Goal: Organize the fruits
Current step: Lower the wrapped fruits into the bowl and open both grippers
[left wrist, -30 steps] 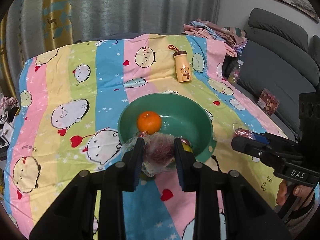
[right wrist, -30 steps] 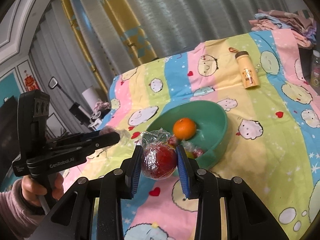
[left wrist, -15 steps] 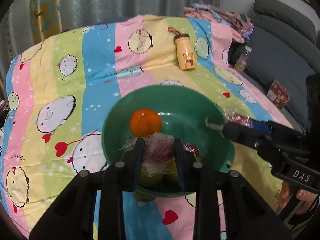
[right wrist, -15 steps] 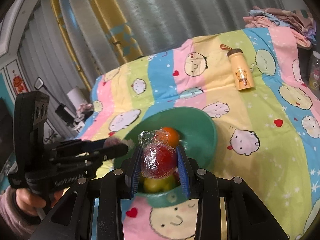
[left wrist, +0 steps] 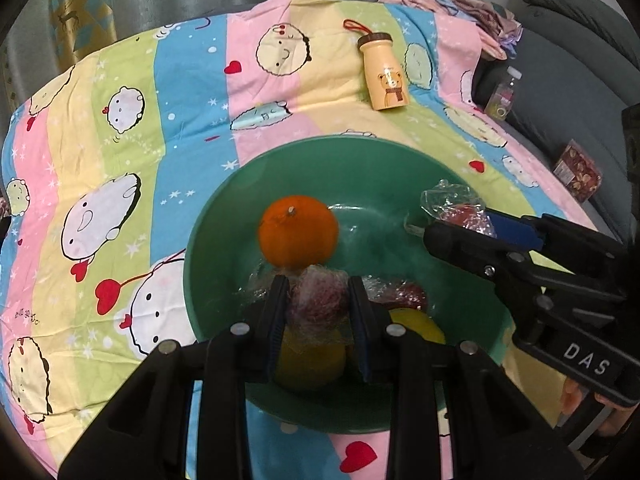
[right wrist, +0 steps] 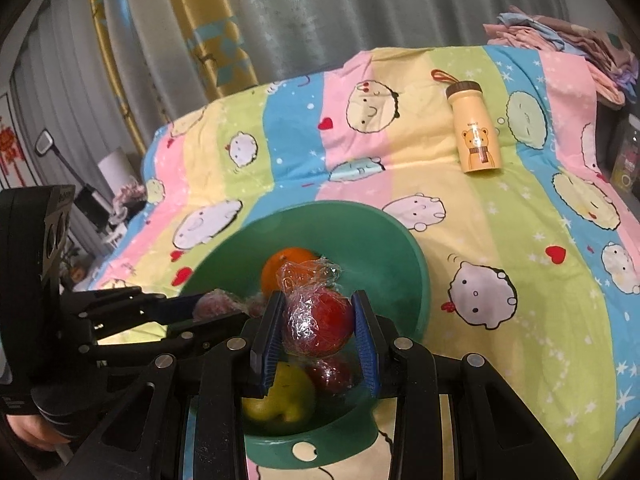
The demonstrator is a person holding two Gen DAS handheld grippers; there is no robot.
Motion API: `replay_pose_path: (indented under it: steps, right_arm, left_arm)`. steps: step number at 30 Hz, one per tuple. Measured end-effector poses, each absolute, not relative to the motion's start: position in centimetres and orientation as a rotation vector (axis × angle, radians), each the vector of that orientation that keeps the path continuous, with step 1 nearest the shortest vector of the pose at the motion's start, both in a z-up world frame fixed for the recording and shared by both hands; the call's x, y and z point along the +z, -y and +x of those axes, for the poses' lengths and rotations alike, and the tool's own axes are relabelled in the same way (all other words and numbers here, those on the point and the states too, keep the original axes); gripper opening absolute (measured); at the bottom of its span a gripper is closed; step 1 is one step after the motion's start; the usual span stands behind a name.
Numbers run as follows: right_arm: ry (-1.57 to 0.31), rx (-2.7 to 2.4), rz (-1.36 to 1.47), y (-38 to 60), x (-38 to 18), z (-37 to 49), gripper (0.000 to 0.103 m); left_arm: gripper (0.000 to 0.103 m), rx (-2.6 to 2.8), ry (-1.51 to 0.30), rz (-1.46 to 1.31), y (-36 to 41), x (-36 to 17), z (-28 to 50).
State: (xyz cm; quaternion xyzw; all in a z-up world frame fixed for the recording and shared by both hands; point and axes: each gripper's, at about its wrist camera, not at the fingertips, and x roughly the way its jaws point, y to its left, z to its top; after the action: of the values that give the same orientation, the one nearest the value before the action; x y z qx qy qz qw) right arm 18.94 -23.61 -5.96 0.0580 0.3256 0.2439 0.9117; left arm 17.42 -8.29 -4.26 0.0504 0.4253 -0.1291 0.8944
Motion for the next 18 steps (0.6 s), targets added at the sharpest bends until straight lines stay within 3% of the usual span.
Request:
replay_pose_path:
  steps: [18]
  right_arm:
    - [-0.669, 0.454, 0.088, 23.33, -6.18, 19.13, 0.036]
  left_arm:
    - [0.031, -0.261, -0.906, 0.128, 8.66, -5.09, 18.05]
